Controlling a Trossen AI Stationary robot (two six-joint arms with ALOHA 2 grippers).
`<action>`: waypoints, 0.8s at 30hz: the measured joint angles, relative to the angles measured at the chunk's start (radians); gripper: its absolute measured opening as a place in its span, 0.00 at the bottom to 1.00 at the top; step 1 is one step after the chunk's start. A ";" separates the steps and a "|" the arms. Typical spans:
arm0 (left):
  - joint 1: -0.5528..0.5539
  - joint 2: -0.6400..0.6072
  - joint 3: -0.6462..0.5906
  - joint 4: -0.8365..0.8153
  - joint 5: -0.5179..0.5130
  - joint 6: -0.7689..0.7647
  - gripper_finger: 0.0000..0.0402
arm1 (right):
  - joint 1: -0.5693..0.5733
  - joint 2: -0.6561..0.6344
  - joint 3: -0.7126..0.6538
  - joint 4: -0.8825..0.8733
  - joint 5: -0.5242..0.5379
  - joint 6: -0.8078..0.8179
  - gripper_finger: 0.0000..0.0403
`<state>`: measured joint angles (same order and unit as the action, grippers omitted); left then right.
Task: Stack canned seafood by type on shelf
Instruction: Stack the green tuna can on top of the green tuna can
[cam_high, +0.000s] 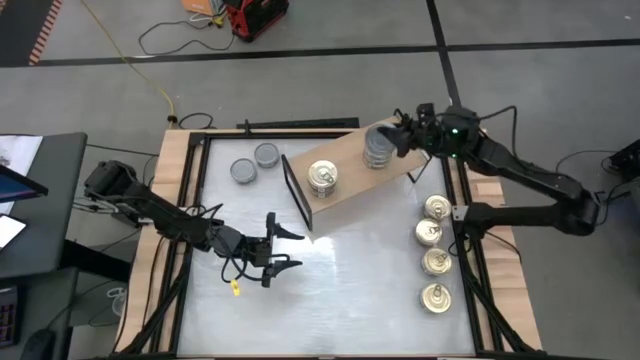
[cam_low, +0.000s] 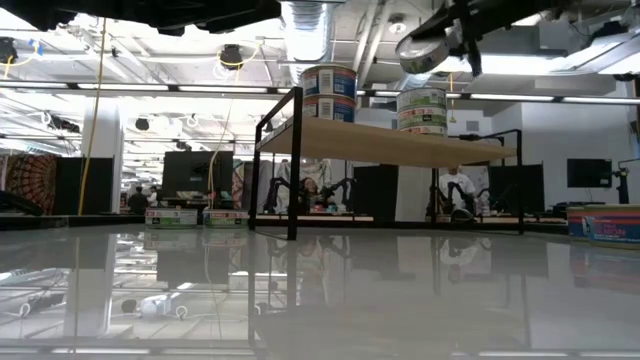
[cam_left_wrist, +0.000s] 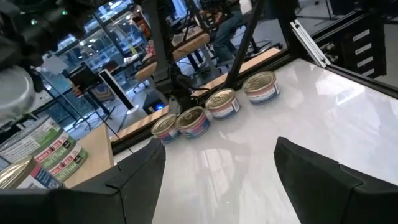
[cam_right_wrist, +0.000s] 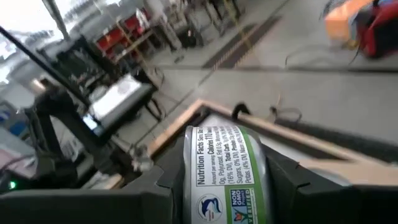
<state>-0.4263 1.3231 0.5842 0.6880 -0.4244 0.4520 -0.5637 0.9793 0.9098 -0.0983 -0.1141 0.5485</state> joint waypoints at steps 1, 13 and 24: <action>0.000 0.000 0.000 0.000 0.000 0.000 0.72 | -0.017 0.017 0.000 0.004 -0.026 0.008 0.40; 0.000 0.000 0.000 -0.029 0.000 -0.019 0.72 | -0.141 0.085 0.002 0.016 -0.154 0.045 0.40; 0.000 0.000 0.000 -0.029 -0.001 -0.018 0.72 | -0.194 0.086 0.004 -0.096 -0.187 0.072 0.58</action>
<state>-0.4259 1.3231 0.5842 0.6590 -0.4252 0.4345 -0.7575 1.0657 0.9143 -0.1945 -0.3016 0.6203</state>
